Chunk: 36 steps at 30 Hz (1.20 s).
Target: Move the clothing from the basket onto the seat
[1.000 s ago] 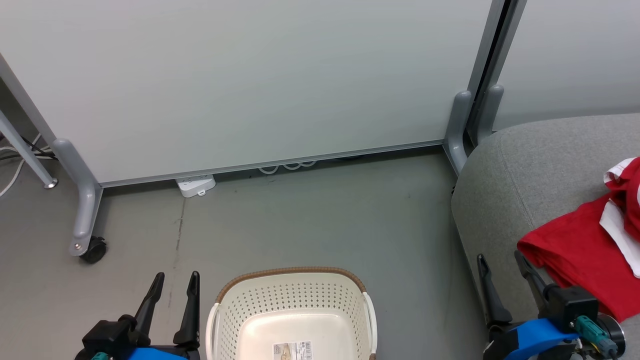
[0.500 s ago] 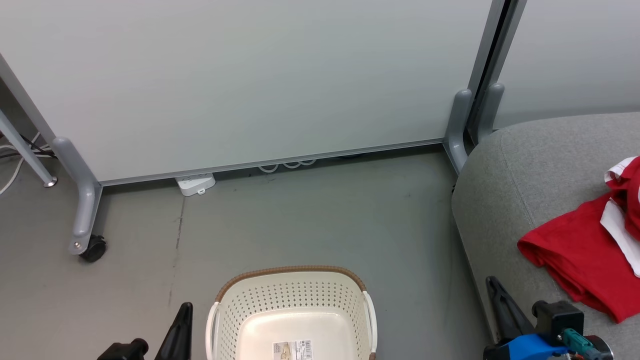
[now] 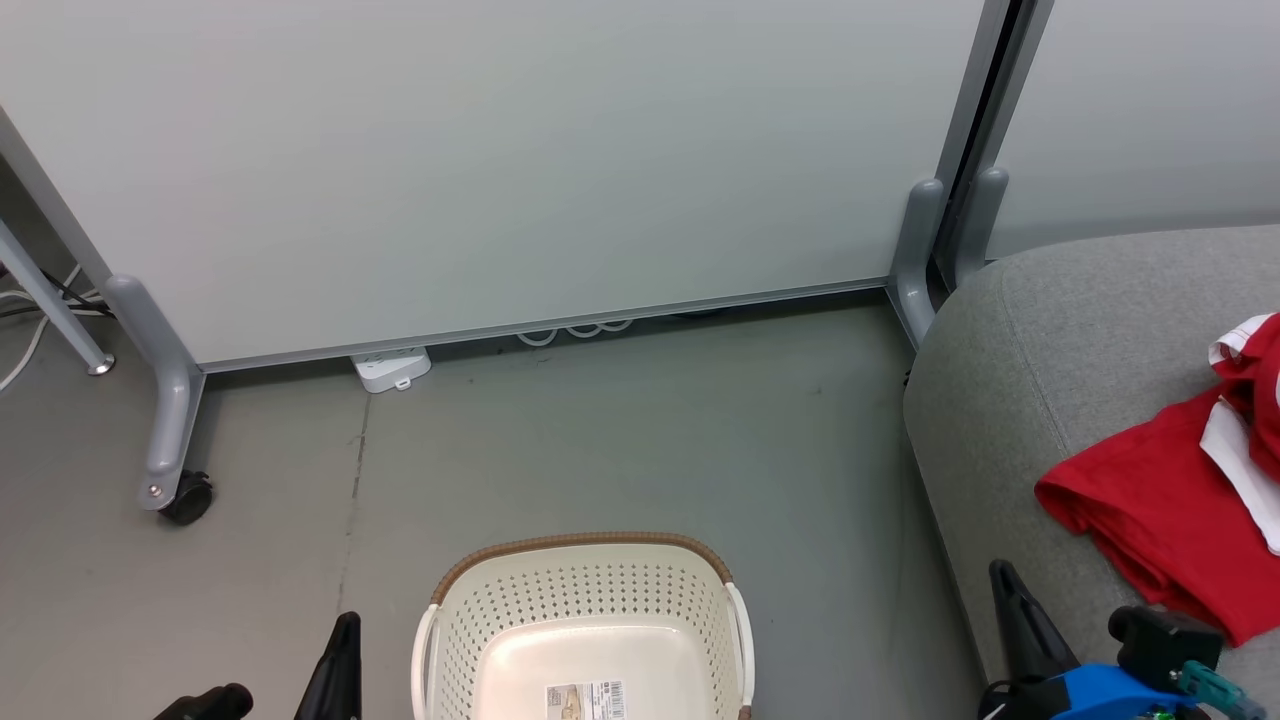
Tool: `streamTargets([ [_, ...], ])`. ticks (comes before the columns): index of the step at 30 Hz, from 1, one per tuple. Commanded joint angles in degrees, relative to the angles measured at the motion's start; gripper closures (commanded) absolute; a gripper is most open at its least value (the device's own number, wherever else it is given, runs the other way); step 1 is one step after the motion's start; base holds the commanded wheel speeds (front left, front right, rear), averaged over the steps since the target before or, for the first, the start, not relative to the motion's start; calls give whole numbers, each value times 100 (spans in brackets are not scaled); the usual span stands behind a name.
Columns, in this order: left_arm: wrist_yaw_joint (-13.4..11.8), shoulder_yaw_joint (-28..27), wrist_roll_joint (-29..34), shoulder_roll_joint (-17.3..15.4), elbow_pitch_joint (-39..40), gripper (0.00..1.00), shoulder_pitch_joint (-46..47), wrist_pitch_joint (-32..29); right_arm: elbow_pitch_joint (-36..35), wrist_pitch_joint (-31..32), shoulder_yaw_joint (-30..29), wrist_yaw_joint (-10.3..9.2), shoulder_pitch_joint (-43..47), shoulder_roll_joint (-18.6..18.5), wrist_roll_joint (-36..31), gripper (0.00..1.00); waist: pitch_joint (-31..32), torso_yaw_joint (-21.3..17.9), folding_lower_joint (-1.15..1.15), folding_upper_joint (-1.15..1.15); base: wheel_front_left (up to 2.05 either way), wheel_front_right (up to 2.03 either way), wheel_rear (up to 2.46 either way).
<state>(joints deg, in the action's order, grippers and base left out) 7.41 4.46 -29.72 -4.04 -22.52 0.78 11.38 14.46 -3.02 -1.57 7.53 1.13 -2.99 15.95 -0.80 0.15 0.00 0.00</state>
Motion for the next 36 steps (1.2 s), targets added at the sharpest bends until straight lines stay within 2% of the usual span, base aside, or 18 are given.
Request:
streamTargets([
  [1, 2, -78, -281, -16, 134, 100, 151, -72, -87, 44, -34, -1, -157, 1, 345, 100, 2, 0, 0, 0, 0, 0, 0],
  [22, 4, -373, -1960, 18, 345, 100, 281, -555, -86, 298, -166, -2, -335, 5, 2394, 100, 13, -3, 0, 0, 0, 0, 0],
  [36, 6, -525, -2822, 34, 452, 100, 347, -806, -83, 433, -233, -3, -424, 7, 3449, 100, 20, -5, 0, 0, 0, 0, 0],
])
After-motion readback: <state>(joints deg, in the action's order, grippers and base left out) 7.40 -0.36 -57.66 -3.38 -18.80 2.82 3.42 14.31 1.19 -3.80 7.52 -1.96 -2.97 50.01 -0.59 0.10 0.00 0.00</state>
